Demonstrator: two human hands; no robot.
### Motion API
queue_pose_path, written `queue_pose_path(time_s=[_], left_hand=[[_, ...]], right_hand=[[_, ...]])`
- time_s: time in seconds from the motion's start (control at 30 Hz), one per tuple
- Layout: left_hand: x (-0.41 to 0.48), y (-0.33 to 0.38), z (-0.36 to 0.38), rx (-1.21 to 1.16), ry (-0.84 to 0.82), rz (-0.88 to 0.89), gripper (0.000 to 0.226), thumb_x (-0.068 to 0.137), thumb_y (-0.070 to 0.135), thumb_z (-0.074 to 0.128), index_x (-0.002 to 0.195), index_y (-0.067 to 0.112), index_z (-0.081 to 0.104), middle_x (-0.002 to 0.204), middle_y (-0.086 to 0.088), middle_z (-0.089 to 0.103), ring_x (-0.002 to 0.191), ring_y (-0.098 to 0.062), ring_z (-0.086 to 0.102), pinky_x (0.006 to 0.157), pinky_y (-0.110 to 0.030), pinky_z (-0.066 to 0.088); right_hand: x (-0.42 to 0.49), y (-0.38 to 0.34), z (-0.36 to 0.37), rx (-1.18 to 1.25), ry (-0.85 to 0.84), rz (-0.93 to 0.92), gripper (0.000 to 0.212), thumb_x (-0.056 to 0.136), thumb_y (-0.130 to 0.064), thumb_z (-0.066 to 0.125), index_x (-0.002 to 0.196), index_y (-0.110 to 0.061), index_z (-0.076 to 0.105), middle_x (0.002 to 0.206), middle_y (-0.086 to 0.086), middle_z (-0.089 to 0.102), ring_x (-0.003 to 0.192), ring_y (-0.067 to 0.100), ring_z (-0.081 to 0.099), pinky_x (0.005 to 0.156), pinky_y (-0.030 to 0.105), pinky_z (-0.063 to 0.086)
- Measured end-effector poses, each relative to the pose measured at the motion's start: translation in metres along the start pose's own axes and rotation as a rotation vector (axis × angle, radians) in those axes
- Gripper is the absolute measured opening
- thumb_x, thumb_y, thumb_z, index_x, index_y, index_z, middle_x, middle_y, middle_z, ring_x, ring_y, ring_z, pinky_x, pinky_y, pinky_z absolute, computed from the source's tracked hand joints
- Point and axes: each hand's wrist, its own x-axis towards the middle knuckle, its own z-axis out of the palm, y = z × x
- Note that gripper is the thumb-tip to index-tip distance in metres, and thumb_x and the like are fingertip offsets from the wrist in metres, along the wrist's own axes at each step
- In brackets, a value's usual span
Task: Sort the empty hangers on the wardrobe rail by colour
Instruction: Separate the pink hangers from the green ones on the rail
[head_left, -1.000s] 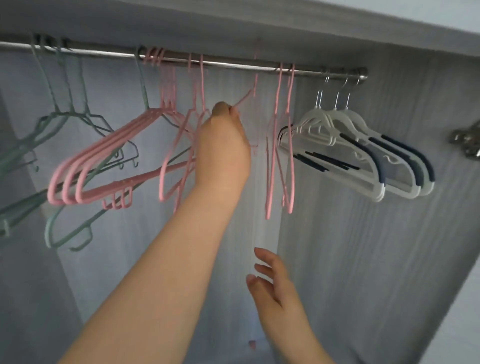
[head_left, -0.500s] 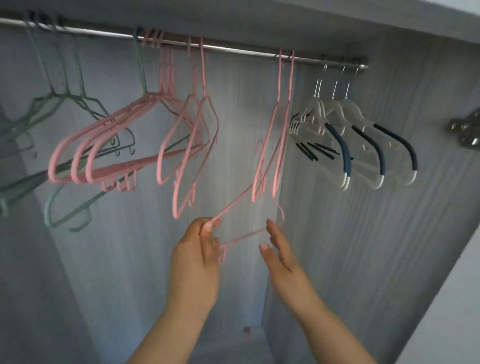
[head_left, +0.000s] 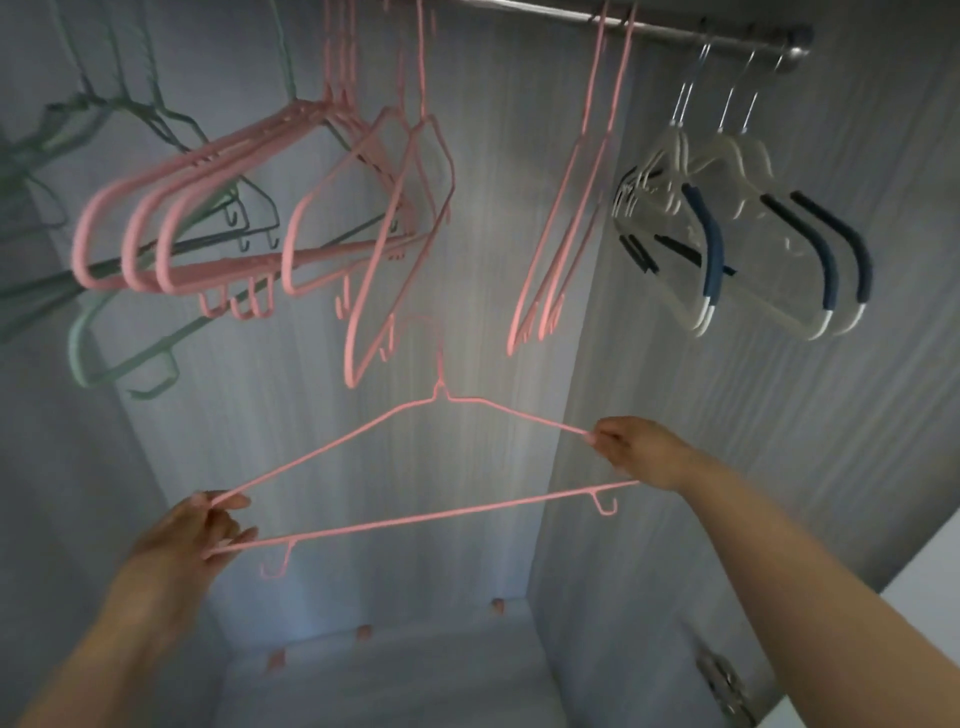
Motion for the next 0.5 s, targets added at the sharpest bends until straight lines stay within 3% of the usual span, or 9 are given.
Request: queue_pose_path(time_s=[0.03,0.07,0.1,0.17,0.23,0.37,0.47,0.5], left_hand=[[0.005,-0.008,-0.002,0.087,0.114,-0.096,0.027,0.092,0.019,0.048,0.086,0.005,0.070,0.073,-0.009,0.064,0.074,-0.019,0.055,0.066,-0.009,0.052],[0.008,-0.010,0.001,0.346,0.326,-0.075,0.021,0.092,0.011,0.048,0.090,0.005,0.068,0.090,-0.014,0.066,0.078,-0.022,0.055,0.059,-0.004,0.048],[0.010,-0.013,0.004,0.511,0.417,-0.076,0.019,0.090,0.006,0.050,0.103,0.000,0.062,0.107,-0.023,0.061,0.087,-0.032,0.055,0.069,-0.009,0.047],[0.014,-0.016,0.015,0.611,0.450,-0.193,0.038,0.084,0.005,0.060,0.120,-0.002,0.050,0.122,-0.033,0.051,0.106,-0.043,0.051,0.093,-0.037,0.042],[0.008,-0.014,0.038,0.596,0.376,-0.201,0.047,0.080,0.007,0.065,0.124,0.004,0.048,0.123,-0.026,0.052,0.109,-0.040,0.050,0.095,-0.044,0.039],[-0.017,0.000,0.106,0.486,0.044,-0.161,0.040,0.081,0.007,0.063,0.118,0.012,0.051,0.110,-0.006,0.055,0.105,-0.020,0.049,0.087,-0.027,0.034],[-0.036,0.012,0.143,0.420,-0.177,-0.137,0.031,0.080,0.008,0.065,0.107,0.019,0.056,0.109,0.001,0.060,0.108,-0.016,0.054,0.088,-0.019,0.045],[-0.042,0.017,0.151,0.392,-0.226,-0.124,0.030,0.079,0.009,0.065,0.106,0.020,0.057,0.108,0.006,0.061,0.106,-0.011,0.057,0.080,-0.010,0.047]], right_hand=[[-0.005,-0.004,-0.005,-0.033,-0.018,-0.016,0.031,0.093,-0.028,0.045,0.063,-0.021,0.048,0.061,-0.004,0.049,0.071,0.023,0.055,0.058,0.022,0.038],[-0.011,-0.007,-0.010,-0.074,-0.017,-0.035,0.032,0.092,-0.026,0.047,0.061,-0.022,0.048,0.059,-0.005,0.048,0.069,0.022,0.053,0.056,0.022,0.037],[-0.018,-0.011,-0.014,-0.110,-0.001,-0.044,0.032,0.091,-0.024,0.048,0.060,-0.024,0.050,0.060,-0.005,0.050,0.068,0.021,0.054,0.056,0.024,0.039],[-0.036,-0.019,-0.017,-0.001,0.029,-0.023,0.029,0.090,-0.016,0.047,0.064,-0.021,0.059,0.064,0.003,0.056,0.062,0.019,0.056,0.061,0.031,0.049],[-0.056,-0.033,-0.015,0.366,-0.030,0.036,0.029,0.091,-0.007,0.044,0.073,-0.012,0.065,0.056,0.004,0.051,0.049,0.009,0.050,0.059,0.032,0.053],[-0.078,-0.068,0.005,0.925,-0.093,0.121,0.026,0.095,-0.006,0.038,0.082,-0.006,0.060,0.043,-0.005,0.037,0.032,0.004,0.035,0.046,0.020,0.052],[-0.076,-0.087,0.015,1.295,-0.069,0.163,0.022,0.096,-0.005,0.035,0.092,-0.001,0.056,0.040,-0.005,0.040,0.028,0.006,0.032,0.043,0.020,0.052],[-0.076,-0.094,0.015,1.423,-0.081,0.160,0.022,0.096,-0.004,0.035,0.094,0.000,0.056,0.042,-0.003,0.044,0.029,0.007,0.036,0.046,0.021,0.054]])
